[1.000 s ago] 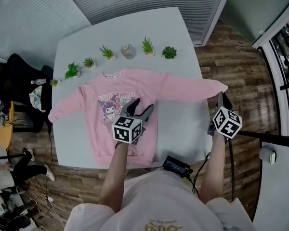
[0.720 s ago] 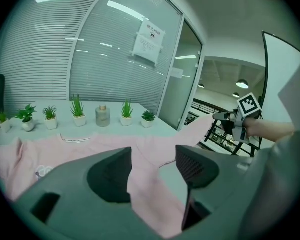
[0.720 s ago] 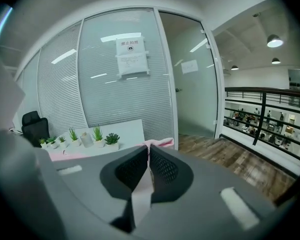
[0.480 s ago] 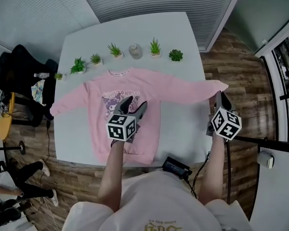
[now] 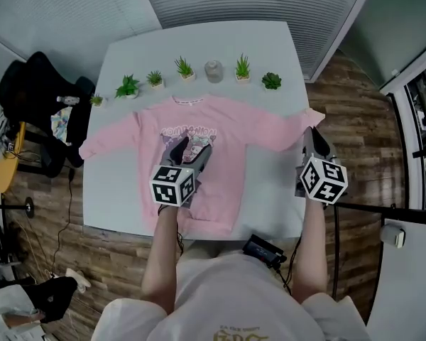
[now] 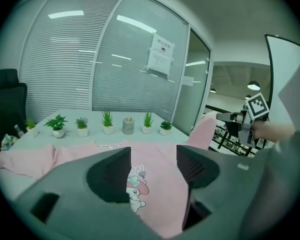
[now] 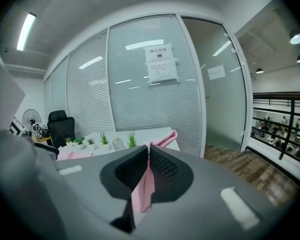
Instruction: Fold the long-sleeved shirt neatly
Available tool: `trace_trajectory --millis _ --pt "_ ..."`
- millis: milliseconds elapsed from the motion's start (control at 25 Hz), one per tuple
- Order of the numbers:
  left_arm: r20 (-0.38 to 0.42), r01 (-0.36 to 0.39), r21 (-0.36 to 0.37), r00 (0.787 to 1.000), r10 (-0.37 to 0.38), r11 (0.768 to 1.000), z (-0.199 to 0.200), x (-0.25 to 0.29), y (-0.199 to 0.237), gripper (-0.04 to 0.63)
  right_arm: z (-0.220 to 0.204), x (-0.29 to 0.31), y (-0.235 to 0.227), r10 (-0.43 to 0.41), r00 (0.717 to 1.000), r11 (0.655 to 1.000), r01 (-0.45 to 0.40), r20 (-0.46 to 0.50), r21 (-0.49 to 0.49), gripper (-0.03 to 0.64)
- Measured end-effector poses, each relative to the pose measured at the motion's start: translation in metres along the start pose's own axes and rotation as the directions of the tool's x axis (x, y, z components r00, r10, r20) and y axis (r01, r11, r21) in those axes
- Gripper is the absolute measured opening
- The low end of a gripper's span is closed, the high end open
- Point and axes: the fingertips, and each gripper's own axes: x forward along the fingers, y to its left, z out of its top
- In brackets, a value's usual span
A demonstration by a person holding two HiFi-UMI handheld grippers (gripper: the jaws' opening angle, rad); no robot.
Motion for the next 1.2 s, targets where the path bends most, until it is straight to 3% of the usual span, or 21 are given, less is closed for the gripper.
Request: trace_trajectory --millis 440,1200 --pt "0.022 -0.05 0.009 0.999 0.049 0.999 0.002 -0.04 0.04 0.288 0.012 0.008 0.08 0.115 0.993 0.993 -0.114 0.019 -0.038 0.025" --pt "-0.007 -0.045 -0.011 0.999 0.045 0.999 -0.009 -0.078 0.162 0.29 0.005 0.062 0.209 0.132 0.991 0.988 -0.133 -0.021 -0.079 0.025"
